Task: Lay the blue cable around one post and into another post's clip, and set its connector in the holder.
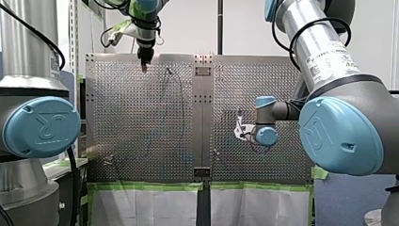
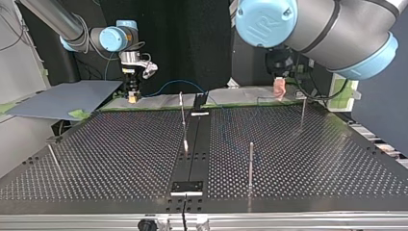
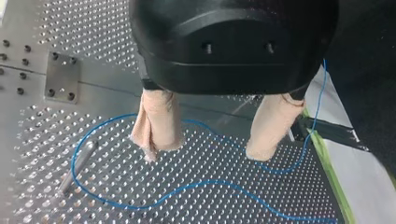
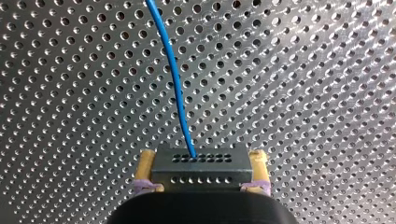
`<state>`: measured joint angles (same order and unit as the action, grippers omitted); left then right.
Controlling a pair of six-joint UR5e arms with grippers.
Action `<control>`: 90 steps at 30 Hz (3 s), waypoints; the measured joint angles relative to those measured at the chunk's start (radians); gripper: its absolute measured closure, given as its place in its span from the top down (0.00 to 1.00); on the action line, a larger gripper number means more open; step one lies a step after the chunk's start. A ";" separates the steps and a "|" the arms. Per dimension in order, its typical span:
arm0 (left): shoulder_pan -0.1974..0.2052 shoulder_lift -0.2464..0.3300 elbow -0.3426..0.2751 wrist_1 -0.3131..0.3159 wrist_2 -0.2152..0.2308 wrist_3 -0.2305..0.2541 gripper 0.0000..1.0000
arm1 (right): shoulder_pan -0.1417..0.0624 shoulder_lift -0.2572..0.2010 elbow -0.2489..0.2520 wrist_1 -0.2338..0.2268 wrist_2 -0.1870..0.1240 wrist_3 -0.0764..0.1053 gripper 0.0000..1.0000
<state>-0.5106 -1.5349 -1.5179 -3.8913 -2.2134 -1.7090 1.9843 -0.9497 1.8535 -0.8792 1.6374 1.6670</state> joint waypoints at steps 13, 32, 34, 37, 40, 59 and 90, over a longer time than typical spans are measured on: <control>0.007 0.005 0.000 -0.001 -0.023 0.000 1.00 | 0.000 -0.001 0.000 0.004 0.001 -0.004 0.00; 0.009 0.005 0.000 -0.001 -0.016 -0.001 1.00 | 0.000 -0.001 0.000 0.004 0.001 -0.004 0.00; 0.010 0.005 0.000 0.000 -0.016 -0.001 1.00 | 0.000 -0.001 0.000 0.004 0.001 -0.004 0.00; 0.010 0.005 0.000 0.000 -0.012 -0.001 1.00 | 0.000 -0.001 0.000 0.003 0.001 -0.004 0.00; 0.010 0.005 0.000 -0.001 -0.011 -0.002 1.00 | 0.000 -0.001 0.000 0.004 0.001 -0.004 0.00; 0.006 0.002 -0.095 0.085 0.060 0.027 1.00 | 0.000 -0.001 0.000 0.007 0.001 -0.007 0.00; -0.111 -0.238 -0.363 0.354 0.328 -0.190 1.00 | 0.030 -0.066 0.029 0.066 0.012 -0.057 0.00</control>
<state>-0.6215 -1.7732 -1.8807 -3.5378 -1.8855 -1.8985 2.0144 -1.0160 1.8825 -0.8132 1.6493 1.6103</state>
